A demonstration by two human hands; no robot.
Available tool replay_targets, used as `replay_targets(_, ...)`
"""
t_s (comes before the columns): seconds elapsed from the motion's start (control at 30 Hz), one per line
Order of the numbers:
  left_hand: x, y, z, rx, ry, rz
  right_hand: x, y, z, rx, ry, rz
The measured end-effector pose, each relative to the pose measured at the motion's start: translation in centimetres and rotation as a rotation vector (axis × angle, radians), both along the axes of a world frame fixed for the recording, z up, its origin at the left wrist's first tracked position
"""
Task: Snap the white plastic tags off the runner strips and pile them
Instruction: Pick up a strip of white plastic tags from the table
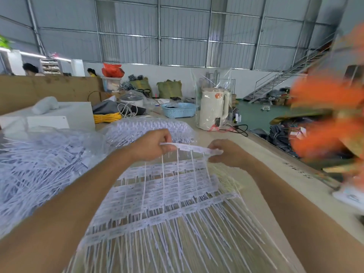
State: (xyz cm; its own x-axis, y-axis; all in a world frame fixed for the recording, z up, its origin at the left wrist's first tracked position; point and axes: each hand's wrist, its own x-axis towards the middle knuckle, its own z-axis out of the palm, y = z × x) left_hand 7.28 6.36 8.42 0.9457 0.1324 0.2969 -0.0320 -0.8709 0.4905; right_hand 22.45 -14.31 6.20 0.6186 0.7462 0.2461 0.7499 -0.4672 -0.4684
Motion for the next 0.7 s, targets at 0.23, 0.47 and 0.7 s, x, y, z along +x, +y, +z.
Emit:
replay_targets(0.23,-1.8,-2.0,2.9,0.197,0.428,0.050,-1.2,-2.3,2.8,0.104,0.373,0.088)
replay_targets(0.47,1.8,-6.9,-1.5,0.133,0.133,0.028,-2.9,-1.8,1.7,0.129,0.436,0.143)
replay_targets(0.7,4.1,-8.6,-2.3,-0.132,0.004,0.048,-2.0,-2.9,1.9,0.137,0.461,0.088)
